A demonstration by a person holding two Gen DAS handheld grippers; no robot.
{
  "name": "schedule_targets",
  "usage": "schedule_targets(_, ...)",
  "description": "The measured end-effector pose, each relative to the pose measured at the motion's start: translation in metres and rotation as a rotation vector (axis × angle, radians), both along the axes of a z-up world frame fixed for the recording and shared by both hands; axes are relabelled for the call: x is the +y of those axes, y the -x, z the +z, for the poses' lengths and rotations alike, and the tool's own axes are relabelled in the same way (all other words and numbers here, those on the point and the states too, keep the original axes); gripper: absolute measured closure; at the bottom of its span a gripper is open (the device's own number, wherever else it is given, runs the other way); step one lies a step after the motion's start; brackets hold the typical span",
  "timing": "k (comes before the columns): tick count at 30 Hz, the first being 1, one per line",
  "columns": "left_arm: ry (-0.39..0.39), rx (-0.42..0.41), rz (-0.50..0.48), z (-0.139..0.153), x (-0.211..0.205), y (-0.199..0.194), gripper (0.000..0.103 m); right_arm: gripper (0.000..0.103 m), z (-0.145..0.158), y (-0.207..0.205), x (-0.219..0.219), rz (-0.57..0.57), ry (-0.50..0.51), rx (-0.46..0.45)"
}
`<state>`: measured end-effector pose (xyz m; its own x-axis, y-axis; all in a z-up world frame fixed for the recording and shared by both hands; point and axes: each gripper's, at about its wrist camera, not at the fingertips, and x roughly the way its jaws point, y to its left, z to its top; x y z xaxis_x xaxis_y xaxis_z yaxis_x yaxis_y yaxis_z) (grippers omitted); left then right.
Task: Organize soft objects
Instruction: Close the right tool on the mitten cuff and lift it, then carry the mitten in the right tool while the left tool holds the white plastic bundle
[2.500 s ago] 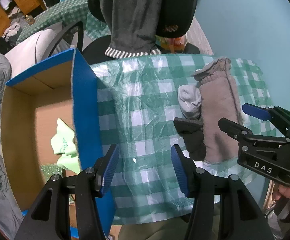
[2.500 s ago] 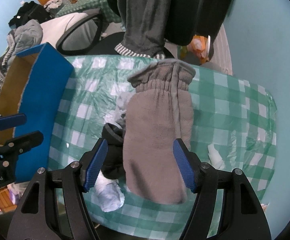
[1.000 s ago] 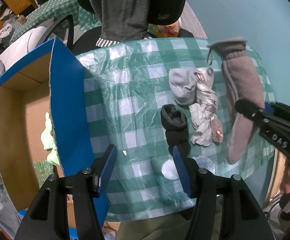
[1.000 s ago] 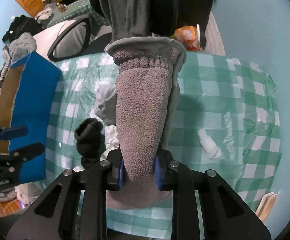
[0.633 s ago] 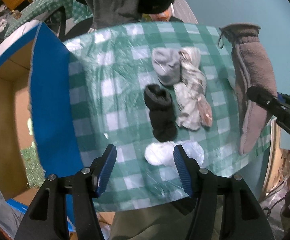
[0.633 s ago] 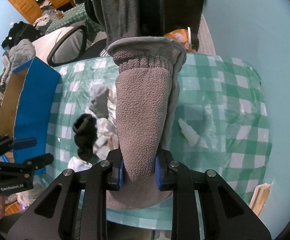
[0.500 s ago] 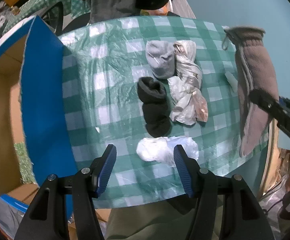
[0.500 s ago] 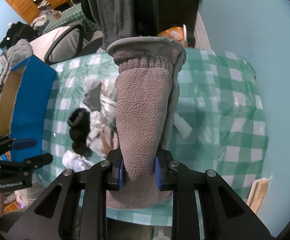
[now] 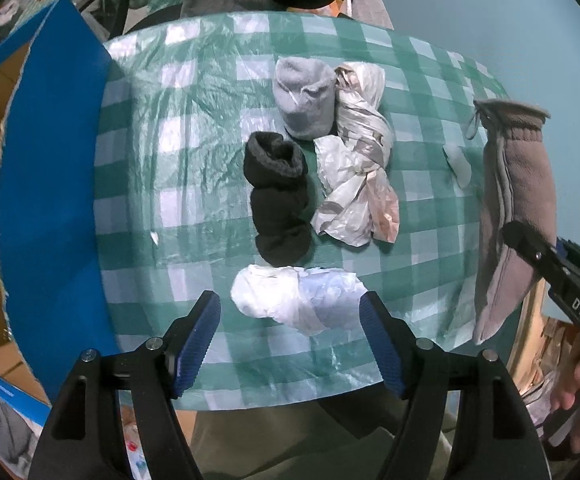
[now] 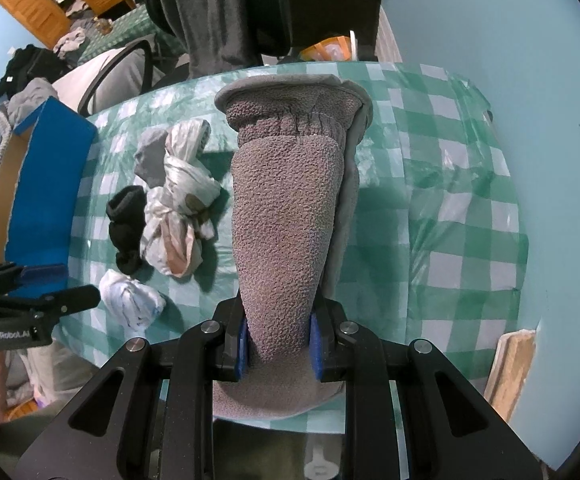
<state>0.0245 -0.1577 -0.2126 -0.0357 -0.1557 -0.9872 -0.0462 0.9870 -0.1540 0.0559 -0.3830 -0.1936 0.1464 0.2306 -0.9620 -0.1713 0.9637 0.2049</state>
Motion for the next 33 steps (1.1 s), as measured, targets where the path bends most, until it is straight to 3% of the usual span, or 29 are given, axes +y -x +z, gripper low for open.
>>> schedule_targets(5, 0.01, 0.018, 0.06, -0.009, -0.002, 0.001, 0.03, 0.081, -0.004, 0.002, -0.003, 0.029, 0.001, 0.008)
schedule_targets(11, 0.015, 0.055, 0.2, -0.025, 0.009, 0.0, 0.029, 0.081, -0.005, 0.001, -0.004, 0.065, 0.0, 0.013)
schedule_targets(15, 0.035, 0.084, 0.258, -0.037, 0.015, 0.003, 0.025, 0.081, -0.007, 0.0, -0.001, 0.089, 0.001, 0.017)
schedule_targets(22, 0.036, 0.11, 0.267, -0.053, 0.008, 0.01, 0.025, 0.081, -0.009, 0.0, 0.001, 0.112, -0.002, 0.019)
schedule_targets(25, 0.037, 0.115, 0.259, -0.058, 0.007, 0.012, 0.036, 0.081, -0.008, 0.001, 0.001, 0.113, -0.005, 0.018)
schedule_targets(33, 0.007, 0.069, 0.199, -0.046, 0.004, 0.018, 0.044, 0.081, -0.005, 0.004, 0.004, 0.109, -0.008, 0.005)
